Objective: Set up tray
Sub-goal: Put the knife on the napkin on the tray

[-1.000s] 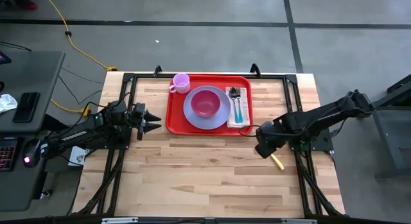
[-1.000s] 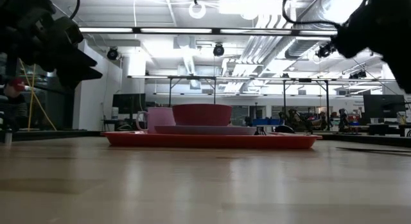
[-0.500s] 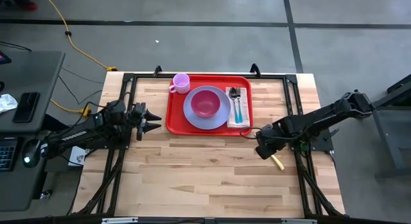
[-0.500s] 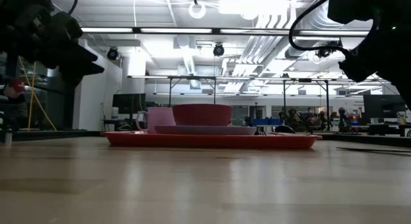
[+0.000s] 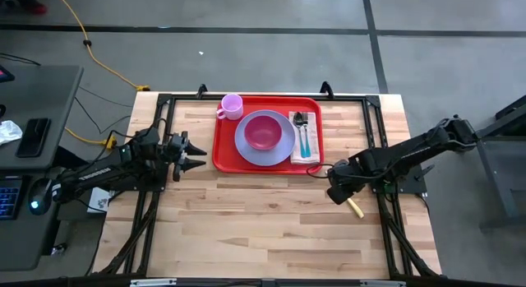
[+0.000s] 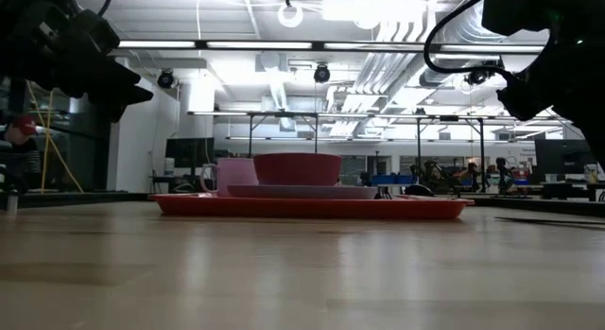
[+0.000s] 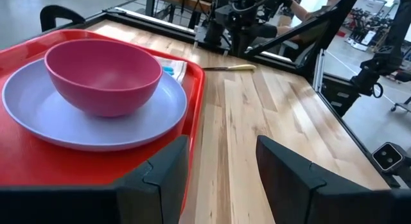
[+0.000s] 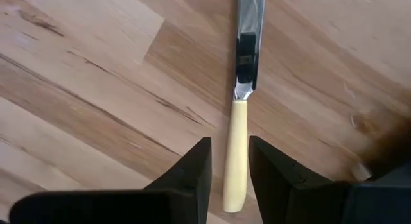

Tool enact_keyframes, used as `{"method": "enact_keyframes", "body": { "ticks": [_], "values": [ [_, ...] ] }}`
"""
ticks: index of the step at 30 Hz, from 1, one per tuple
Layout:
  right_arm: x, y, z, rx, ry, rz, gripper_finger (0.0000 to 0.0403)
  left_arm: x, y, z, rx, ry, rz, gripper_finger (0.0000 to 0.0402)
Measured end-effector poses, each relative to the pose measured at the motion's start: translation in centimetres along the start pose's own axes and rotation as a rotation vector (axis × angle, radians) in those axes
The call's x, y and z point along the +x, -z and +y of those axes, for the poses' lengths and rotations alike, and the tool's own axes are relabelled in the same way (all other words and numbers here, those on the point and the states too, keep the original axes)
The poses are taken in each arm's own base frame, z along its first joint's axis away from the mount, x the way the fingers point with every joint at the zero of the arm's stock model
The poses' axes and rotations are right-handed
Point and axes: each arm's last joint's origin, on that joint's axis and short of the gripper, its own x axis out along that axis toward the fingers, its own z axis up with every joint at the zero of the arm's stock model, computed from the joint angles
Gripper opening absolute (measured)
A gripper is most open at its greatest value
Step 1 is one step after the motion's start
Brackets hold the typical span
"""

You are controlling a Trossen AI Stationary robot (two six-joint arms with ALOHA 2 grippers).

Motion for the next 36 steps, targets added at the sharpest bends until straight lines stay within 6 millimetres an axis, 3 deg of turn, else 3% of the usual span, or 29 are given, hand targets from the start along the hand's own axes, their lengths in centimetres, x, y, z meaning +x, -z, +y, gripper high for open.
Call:
{"method": "enact_keyframes", "body": {
  "ticks": [10,25,36],
  "values": [
    [0.0,-0.1,0.0,-0.003,-0.001,-0.022,0.0087,0.0,0.1,0.0,-0.005,-0.001,0.005,0.0211],
    [0.0,-0.1,0.0,-0.031,0.004,-0.031,0.0145,0.0,0.1,0.0,-0.004,-0.001,0.005,0.0211],
    [3.9,0.1,-2.0,0.027,-0.037,0.063,0.0151,0.0,0.1,0.0,-0.005,-0.001,0.005,0.0211]
  ]
}}
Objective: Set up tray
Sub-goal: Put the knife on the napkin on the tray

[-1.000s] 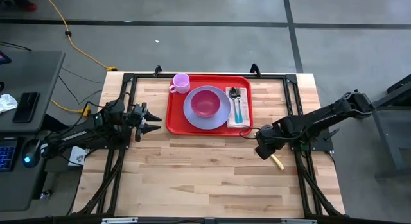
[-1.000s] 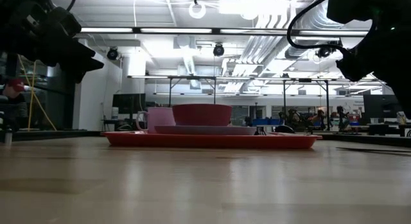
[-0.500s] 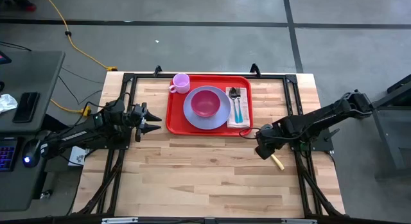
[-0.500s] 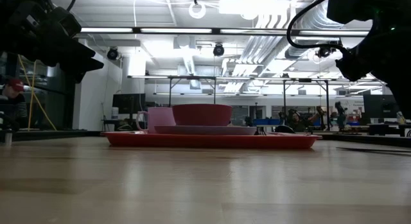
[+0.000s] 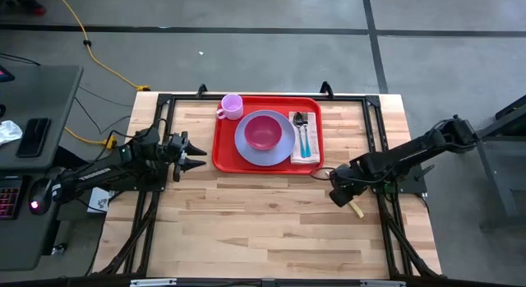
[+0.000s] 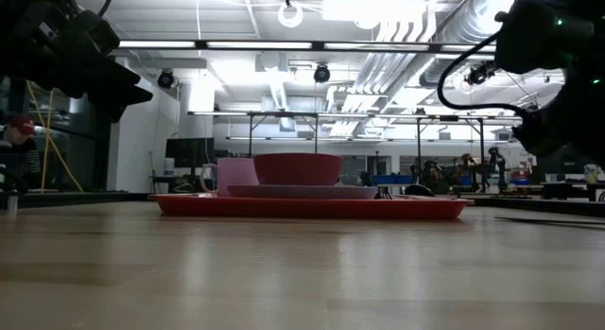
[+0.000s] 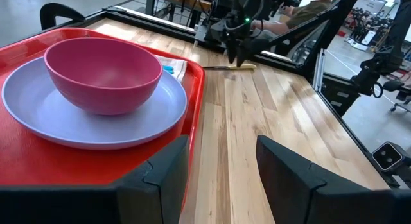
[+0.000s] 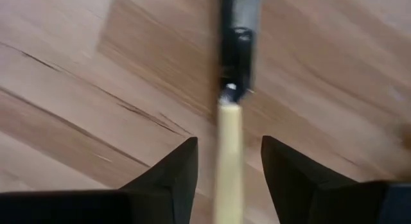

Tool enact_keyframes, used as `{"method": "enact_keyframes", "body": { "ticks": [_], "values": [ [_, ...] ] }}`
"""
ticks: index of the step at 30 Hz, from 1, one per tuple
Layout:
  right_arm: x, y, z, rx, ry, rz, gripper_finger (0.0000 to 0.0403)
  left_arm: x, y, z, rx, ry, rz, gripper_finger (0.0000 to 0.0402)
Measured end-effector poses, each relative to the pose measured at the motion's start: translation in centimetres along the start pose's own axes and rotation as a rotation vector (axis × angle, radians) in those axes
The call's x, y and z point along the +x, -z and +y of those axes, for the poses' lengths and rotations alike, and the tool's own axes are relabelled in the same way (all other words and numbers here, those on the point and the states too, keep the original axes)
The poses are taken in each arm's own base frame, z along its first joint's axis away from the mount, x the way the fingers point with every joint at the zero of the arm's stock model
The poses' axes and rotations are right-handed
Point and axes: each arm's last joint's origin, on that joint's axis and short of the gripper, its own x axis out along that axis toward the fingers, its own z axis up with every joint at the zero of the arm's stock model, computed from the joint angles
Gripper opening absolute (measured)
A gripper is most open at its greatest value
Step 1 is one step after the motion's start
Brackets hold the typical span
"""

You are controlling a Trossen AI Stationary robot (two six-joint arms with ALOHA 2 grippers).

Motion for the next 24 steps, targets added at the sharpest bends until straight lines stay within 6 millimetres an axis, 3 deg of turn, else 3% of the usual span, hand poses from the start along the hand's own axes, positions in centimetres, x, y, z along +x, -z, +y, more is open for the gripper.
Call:
{"method": "enact_keyframes", "body": {
  "ticks": [11,24],
  "values": [
    [1.5,-0.1,-1.1,0.036,-0.01,-0.014,0.0134,0.0,0.0,0.0,-0.023,0.0,0.0,0.0211],
    [1.7,-0.2,-1.6,0.049,0.032,-0.07,0.0048,0.0,0.0,0.0,-0.023,-0.006,-0.001,0.0211]
  ]
}}
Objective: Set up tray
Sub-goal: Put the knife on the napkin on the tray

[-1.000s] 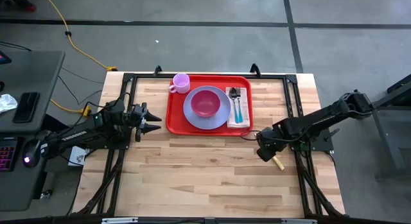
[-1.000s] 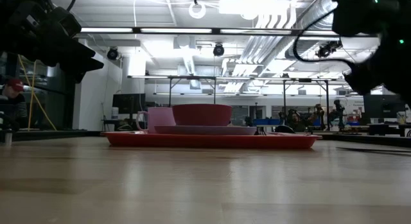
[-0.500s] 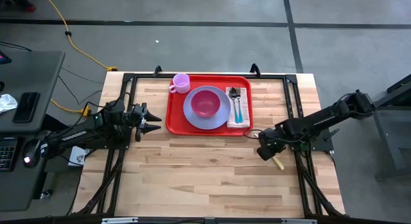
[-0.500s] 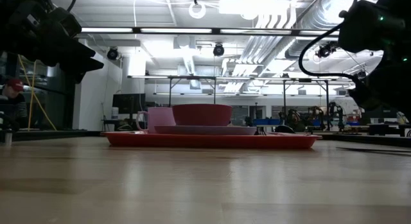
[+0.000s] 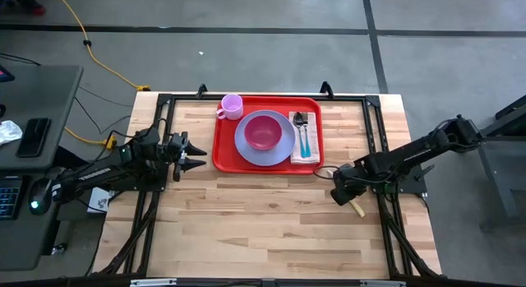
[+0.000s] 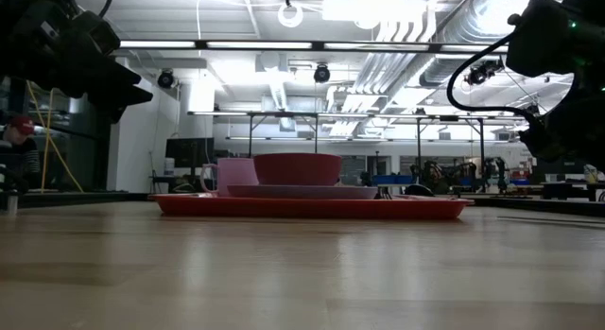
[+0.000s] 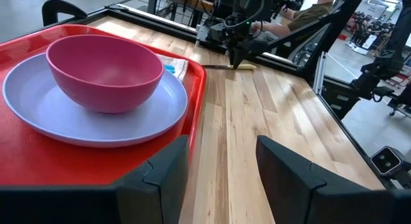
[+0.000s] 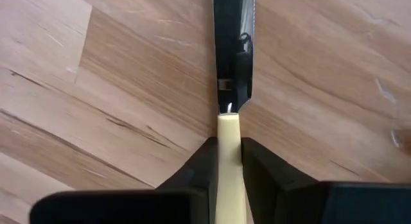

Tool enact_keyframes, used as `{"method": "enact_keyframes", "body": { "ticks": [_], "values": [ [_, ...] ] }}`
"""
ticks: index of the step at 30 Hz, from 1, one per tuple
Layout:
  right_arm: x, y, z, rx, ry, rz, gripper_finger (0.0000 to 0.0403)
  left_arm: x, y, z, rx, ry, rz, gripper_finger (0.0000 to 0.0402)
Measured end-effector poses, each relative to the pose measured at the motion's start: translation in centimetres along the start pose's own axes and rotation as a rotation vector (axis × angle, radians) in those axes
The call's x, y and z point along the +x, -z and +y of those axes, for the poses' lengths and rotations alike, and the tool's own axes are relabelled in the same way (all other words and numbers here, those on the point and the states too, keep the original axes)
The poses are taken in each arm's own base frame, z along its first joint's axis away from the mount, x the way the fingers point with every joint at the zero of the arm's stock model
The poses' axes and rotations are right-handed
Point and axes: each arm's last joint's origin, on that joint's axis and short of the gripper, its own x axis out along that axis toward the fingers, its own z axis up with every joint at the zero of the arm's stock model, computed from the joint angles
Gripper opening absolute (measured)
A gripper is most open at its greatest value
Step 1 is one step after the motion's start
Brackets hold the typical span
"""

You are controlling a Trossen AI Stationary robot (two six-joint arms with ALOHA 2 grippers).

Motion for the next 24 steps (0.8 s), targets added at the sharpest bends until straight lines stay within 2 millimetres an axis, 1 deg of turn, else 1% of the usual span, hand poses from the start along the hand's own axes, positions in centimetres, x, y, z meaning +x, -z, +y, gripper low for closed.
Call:
{"method": "enact_keyframes", "body": {
  "ticks": [3,7,10,12,19,24],
  "values": [
    [0.02,-0.01,-0.01,0.006,0.001,-0.002,0.0048,0.0,0.0,0.01,0.0,-0.002,0.0,0.0211],
    [0.03,-0.03,-0.01,0.008,0.002,-0.009,0.0064,0.0,0.0,0.01,0.0,-0.004,-0.001,0.0211],
    [0.04,-0.06,-0.11,0.042,0.015,-0.026,0.0068,0.0,0.04,0.02,-0.002,-0.005,0.003,0.0211],
    [0.03,-0.07,-0.2,0.07,0.028,-0.038,0.0062,0.0,0.12,0.03,-0.005,-0.006,0.011,0.0211],
    [0.01,-0.08,-0.23,0.101,0.033,-0.046,0.0021,-0.01,0.35,0.08,-0.015,-0.013,0.033,0.0211],
    [0.01,-0.1,-0.24,0.14,0.034,-0.051,0.0027,-0.01,0.35,0.08,-0.014,-0.013,0.033,0.0211]
  ]
}}
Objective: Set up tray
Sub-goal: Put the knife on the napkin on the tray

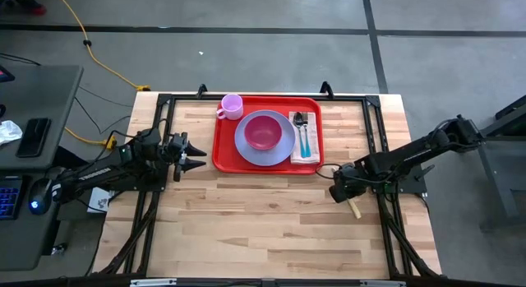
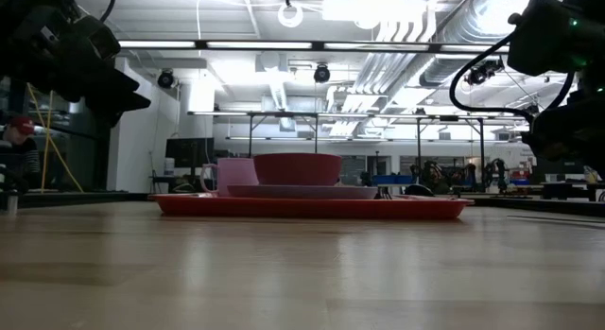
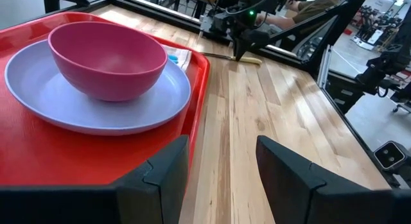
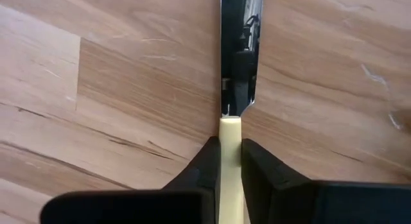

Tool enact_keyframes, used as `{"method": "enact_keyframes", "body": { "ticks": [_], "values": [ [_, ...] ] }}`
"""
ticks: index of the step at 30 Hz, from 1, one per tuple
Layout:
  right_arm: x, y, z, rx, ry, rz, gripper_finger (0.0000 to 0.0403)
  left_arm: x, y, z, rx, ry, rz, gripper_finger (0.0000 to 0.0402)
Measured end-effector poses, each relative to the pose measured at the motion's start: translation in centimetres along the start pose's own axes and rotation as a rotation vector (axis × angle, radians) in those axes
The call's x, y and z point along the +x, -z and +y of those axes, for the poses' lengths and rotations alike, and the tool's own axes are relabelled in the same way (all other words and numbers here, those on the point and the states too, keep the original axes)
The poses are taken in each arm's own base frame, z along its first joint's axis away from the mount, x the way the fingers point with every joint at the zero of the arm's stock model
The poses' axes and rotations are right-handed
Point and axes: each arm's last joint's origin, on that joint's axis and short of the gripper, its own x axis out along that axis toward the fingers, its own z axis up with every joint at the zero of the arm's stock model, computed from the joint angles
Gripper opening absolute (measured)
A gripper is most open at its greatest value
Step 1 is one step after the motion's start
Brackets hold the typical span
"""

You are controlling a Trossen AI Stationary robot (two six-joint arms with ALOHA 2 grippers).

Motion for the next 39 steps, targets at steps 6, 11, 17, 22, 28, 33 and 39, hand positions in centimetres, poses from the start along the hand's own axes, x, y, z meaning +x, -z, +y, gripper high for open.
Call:
{"method": "enact_keyframes", "body": {
  "ticks": [6,11,17,22,28,33,39],
  "values": [
    [0.0,0.0,0.1,0.012,-0.006,0.002,0.0019,0.0,0.0,0.0,0.0,0.0,0.001,0.0211],
    [-0.8,-0.2,0.8,0.022,-0.012,-0.052,0.0022,0.0,0.0,0.0,0.0,0.0,0.001,0.0211],
    [-1.7,-0.5,1.6,0.026,-0.021,-0.144,0.0025,0.0,0.0,0.0,0.024,0.0,0.0,0.0211],
    [-2.2,-0.6,2.1,0.032,-0.042,-0.133,0.0017,0.0,0.1,0.0,0.021,0.0,0.005,0.0211],
    [-2.8,-0.5,2.1,0.033,-0.018,-0.114,0.0025,0.0,0.1,0.0,0.02,-0.001,0.007,0.0211],
    [-3.7,-0.5,2.5,0.033,-0.009,-0.111,0.0021,0.0,0.1,0.0,0.018,-0.002,0.014,0.0211],
    [-5.1,-0.9,3.4,0.053,-0.036,-0.136,0.0025,0.0,0.1,0.0,0.02,-0.002,0.014,0.0211]
  ]
}}
